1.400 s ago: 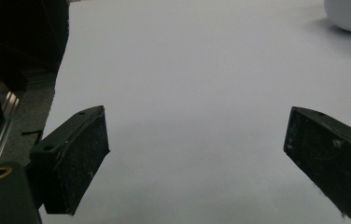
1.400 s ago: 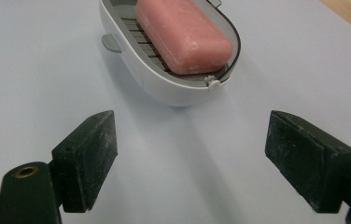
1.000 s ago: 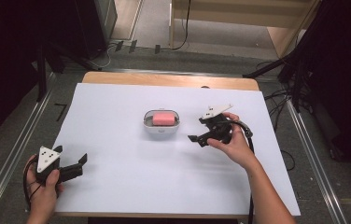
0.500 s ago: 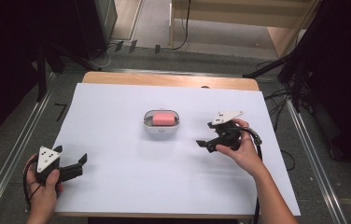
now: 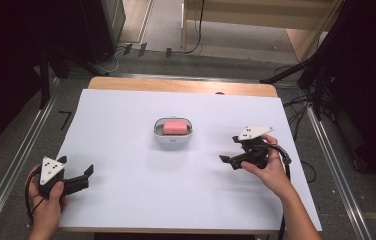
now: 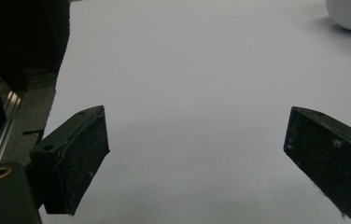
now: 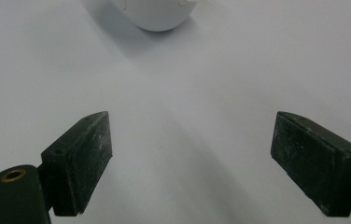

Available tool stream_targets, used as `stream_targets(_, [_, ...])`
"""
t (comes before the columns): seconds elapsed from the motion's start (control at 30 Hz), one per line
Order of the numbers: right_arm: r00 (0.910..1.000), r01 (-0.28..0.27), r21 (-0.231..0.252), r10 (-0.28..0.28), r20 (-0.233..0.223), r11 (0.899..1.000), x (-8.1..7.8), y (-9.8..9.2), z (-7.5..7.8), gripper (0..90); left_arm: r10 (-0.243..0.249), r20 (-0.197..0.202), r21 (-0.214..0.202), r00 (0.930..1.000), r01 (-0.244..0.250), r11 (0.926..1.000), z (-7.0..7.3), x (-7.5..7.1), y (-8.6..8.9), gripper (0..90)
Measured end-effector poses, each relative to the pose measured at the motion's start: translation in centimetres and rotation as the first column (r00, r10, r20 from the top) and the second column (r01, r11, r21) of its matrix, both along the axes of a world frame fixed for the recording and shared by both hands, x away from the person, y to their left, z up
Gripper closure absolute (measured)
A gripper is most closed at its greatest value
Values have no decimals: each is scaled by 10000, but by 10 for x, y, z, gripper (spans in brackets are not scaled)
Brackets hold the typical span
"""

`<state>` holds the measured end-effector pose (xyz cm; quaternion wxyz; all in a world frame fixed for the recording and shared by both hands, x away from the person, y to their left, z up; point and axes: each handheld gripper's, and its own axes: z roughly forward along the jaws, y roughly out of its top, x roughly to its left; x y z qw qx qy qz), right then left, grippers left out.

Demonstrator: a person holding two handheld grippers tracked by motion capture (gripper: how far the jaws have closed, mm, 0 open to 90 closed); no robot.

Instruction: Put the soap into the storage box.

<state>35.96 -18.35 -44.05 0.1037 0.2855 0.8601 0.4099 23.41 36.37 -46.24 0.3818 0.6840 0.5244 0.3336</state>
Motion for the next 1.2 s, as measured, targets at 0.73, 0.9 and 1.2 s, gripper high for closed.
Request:
stream_targets(0.73, [9951,957,203,-951,-275,9952,-33,-47,-23,131,14,-25,70,10000,-13,10000,0,0,-1,70])
stream_targets(0.9, [9922,1230,488,-1218,-255,9912,-39,-59,-25,130,30,-23,84,10000,-30,10000,0,0,-1,70])
stream_targets(1.2, [9853,1706,449,-1700,-154,9843,-52,-78,-33,113,53,-24,97,10000,-53,9999,0,0,-1,70])
